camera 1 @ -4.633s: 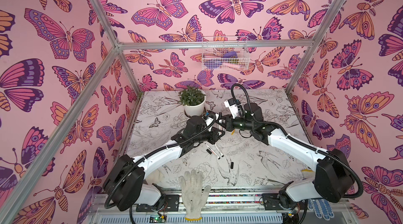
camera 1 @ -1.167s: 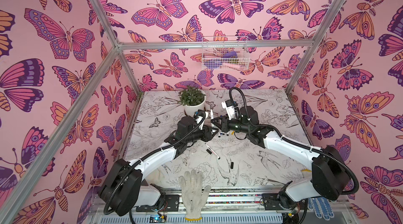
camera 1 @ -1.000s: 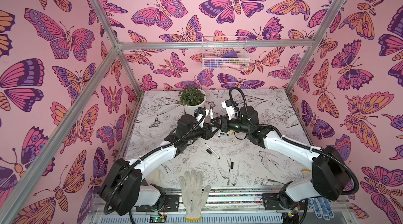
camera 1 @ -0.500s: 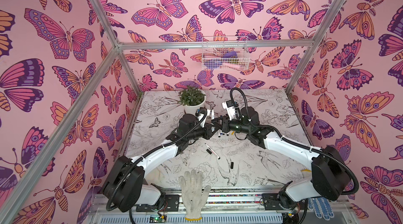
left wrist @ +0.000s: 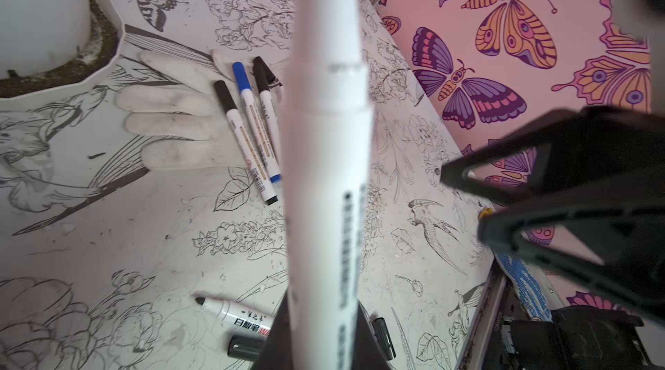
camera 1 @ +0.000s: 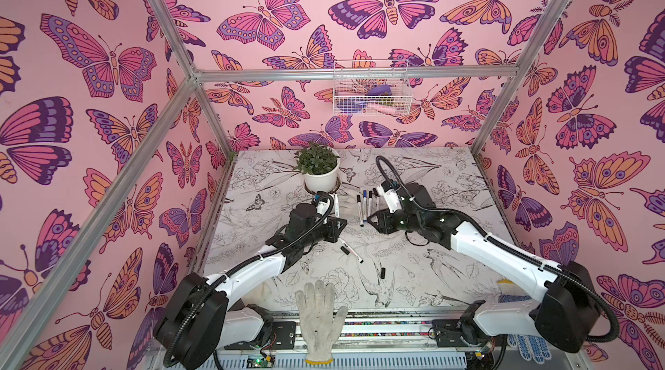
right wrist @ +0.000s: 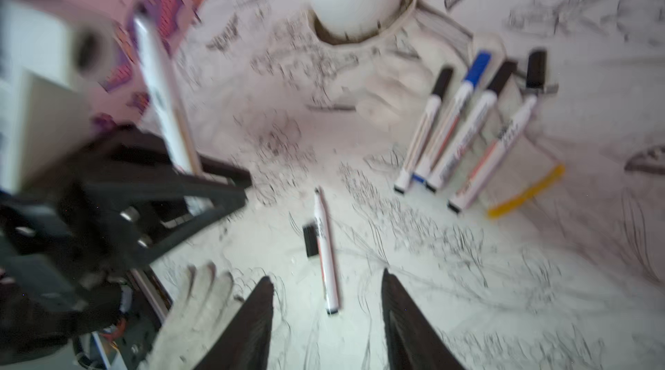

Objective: Insert pens into pen caps
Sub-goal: Pick up a pen cap from the bottom-center of the table.

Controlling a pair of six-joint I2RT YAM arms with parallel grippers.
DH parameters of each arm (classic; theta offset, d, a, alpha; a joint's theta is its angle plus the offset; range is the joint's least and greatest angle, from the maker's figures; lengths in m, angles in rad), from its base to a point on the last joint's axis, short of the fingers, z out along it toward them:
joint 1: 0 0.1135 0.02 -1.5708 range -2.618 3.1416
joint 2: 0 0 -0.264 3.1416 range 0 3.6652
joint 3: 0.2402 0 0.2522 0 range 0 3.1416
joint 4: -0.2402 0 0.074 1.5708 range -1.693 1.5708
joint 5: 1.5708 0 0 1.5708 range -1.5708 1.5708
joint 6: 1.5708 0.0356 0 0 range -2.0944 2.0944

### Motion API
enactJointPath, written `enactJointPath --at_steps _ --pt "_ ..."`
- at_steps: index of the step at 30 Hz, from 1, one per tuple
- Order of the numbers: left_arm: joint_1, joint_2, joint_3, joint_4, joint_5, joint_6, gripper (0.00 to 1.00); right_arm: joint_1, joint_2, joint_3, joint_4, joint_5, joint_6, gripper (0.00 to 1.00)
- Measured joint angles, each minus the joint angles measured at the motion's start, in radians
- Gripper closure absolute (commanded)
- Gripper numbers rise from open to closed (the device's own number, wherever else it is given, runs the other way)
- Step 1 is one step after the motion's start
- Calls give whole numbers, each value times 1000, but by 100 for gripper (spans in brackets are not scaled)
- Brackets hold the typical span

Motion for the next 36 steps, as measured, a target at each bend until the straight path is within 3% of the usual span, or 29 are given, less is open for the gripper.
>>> enactJointPath --at_steps 3,9,20,25,28,33,36 --pt "0 -4 0 1 -23 4 100 35 59 -9 -166 17 0 50" --pt "0 -4 0 0 -35 12 100 37 135 -69 -322 9 8 51" --pt "0 -31 0 0 -46 10 100 37 373 34 -412 -119 -30 53" --pt "0 -59 -6 0 -47 6 100 37 402 41 -414 -147 -29 62" --pt "0 -70 -13 0 -47 5 100 42 430 68 -435 -137 -28 68" --pt "0 -88 -20 -1 -47 4 100 93 475 130 -495 -59 -26 68" --pt "0 -98 -21 -1 -47 4 100 126 500 161 -528 0 -25 75"
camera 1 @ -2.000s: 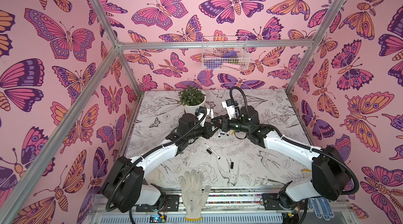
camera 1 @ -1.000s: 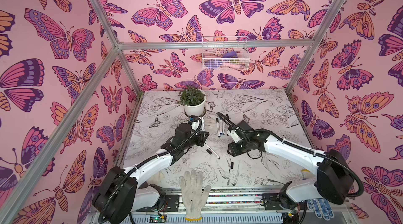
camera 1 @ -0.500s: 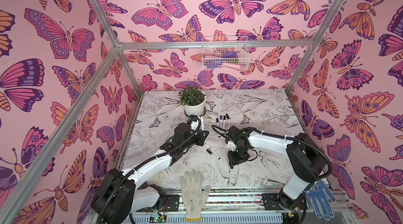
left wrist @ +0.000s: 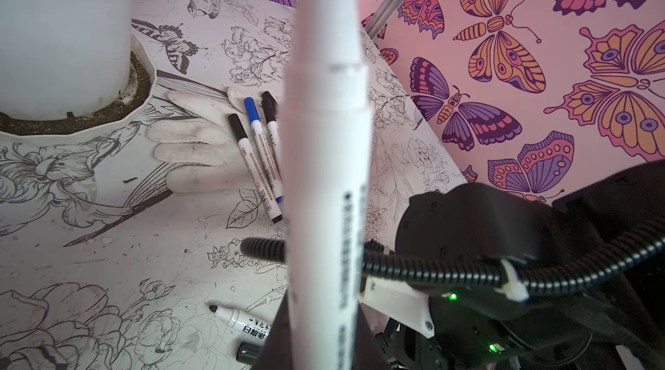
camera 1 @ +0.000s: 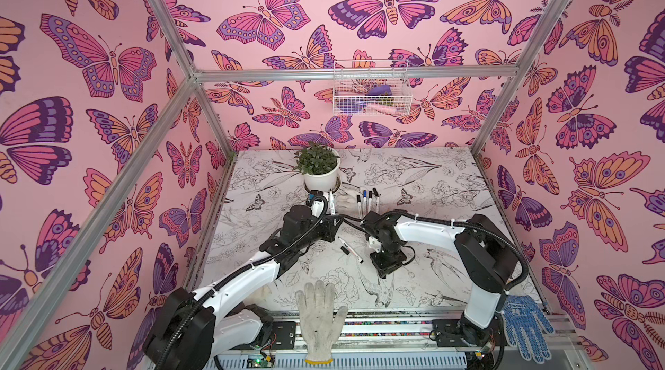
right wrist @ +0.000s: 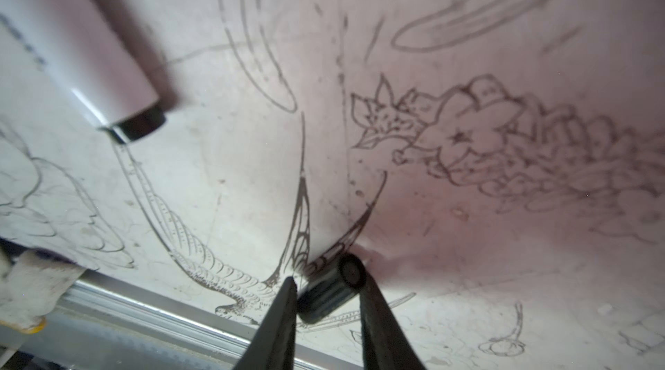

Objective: Insert pens into pen caps
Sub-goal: Pick up a pen cap from the bottom-center of the table.

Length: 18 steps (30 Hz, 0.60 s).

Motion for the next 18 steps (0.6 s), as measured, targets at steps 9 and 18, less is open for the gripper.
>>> enactJointPath --at_steps 9,18 --pt "0 -9 -1 0 1 1 100 13 5 20 -4 100 -4 98" --pt "-19 54 -1 1 86 23 100 -214 -261 -22 298 85 23 100"
